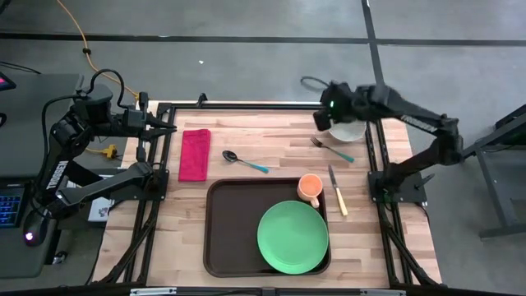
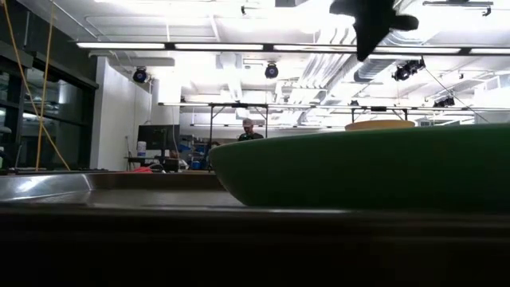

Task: Set up tray
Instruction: Put the gray bowl on the green plate on the brown serving tray

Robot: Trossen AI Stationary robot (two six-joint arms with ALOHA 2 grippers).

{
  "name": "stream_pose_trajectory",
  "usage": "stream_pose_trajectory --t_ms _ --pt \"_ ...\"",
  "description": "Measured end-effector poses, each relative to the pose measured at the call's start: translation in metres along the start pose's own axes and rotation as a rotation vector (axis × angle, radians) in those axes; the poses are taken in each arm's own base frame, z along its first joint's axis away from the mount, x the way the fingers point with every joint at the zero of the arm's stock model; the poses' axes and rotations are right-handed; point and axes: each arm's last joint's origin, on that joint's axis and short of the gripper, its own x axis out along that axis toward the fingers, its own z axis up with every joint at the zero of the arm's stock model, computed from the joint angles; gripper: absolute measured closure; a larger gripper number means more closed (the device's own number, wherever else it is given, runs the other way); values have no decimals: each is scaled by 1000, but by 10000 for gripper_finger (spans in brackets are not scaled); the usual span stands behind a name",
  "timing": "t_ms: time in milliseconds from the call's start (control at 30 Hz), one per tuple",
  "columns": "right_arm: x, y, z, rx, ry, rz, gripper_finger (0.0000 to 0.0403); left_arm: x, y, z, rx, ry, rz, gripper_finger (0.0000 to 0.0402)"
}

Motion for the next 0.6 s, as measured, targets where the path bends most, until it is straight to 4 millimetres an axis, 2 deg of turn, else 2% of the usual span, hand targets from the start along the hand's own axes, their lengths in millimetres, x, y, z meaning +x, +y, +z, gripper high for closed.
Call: stream_pose_trajectory --t_ms 167,367,500,600 --pt "20 -25 20 -179 119 55 402 0 0 0 -3 0 0 339" --pt "47 -34 31 -424 230 91 402 0 0 0 -2 -2 1 339" --pt "72 -36 35 -476 328 3 403 0 0 0 -24 -2 1 339" --pt "90 -39 37 -425 396 -67 403 0 0 0 -36 -2 1 339"
